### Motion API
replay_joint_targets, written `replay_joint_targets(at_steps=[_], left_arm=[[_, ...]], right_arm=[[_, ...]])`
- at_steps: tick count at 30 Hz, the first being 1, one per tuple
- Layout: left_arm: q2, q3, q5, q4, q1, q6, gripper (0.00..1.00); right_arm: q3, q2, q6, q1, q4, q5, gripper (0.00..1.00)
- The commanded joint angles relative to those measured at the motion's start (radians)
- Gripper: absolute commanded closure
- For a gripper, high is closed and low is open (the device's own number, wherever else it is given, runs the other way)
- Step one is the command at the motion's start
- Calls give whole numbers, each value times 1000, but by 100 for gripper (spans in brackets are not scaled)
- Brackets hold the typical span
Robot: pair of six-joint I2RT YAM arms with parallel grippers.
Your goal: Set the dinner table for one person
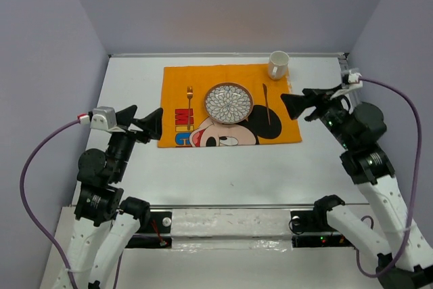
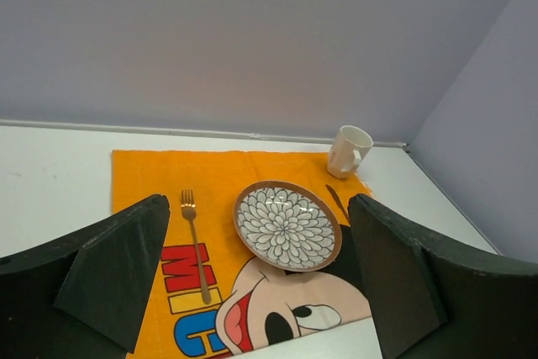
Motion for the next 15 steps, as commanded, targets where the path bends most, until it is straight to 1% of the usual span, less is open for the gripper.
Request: replay_joint_targets(at_steps=[1, 5, 7, 11, 15], left_arm=[[6, 64, 57, 71, 4, -8, 1], [13, 95, 61, 74, 4, -16, 1], [10, 88, 67, 85, 4, -23, 1], [12, 66, 105, 101, 4, -37, 1], [7, 51, 106, 108, 4, -36, 1]], right_arm=[[-31, -163, -4, 4, 48, 45, 0], [-60, -225, -8, 4, 51, 87, 0], [-74, -227, -10, 4, 49, 108, 0], [-99, -224, 2, 4, 49, 100, 0], [-99, -217, 2, 4, 49, 103, 0]])
